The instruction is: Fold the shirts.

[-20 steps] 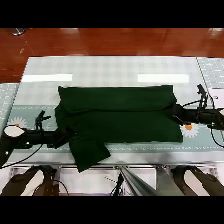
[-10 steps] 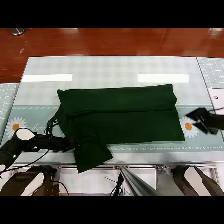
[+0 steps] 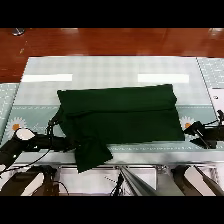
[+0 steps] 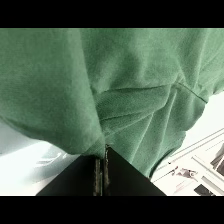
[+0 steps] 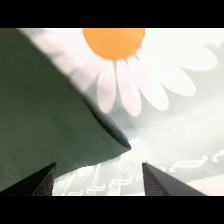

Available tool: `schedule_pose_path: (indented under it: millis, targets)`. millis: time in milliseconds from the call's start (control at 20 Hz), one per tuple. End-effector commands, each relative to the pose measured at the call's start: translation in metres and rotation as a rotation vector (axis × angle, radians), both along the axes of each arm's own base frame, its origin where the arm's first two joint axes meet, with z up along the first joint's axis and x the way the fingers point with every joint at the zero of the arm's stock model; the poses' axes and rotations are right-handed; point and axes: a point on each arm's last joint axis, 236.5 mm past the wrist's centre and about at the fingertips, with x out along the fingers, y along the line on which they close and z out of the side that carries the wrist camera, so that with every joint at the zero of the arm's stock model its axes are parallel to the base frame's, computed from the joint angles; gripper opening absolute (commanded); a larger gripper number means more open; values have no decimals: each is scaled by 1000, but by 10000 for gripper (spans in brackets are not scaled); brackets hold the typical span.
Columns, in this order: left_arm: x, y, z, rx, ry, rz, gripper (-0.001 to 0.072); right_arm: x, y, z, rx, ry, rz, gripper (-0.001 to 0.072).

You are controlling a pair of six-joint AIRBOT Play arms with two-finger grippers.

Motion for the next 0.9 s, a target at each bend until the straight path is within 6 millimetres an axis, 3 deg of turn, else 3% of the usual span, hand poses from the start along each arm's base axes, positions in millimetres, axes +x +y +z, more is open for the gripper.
schedule_pose_path:
  millis: [0,150,400,550,600,650,700,850]
  targets:
    - [1,-1,1,-5,-1,3,33,-7,4,-12,43,50,20,619]
    - [1,-1,1,-6,-2,4,34,-2,9,-19,85,54,14,619]
    - [5,1,0,3,-12,15,34,31,32,-18,228,-72,8,619]
    - [5,1,0,3,-13,15,33,30,34,-22,246,-68,17,615]
    - [5,1,0,3,-13,15,34,31,33,-21,245,-71,20,516]
    - [6,0,1,1,-16,12,33,32,33,-18,249,-78,30,200]
    - [9,1,5,1,-25,8,34,35,33,-13,254,-97,59,22]
    - [47,19,27,11,-111,60,33,52,23,9,246,-141,87,23]
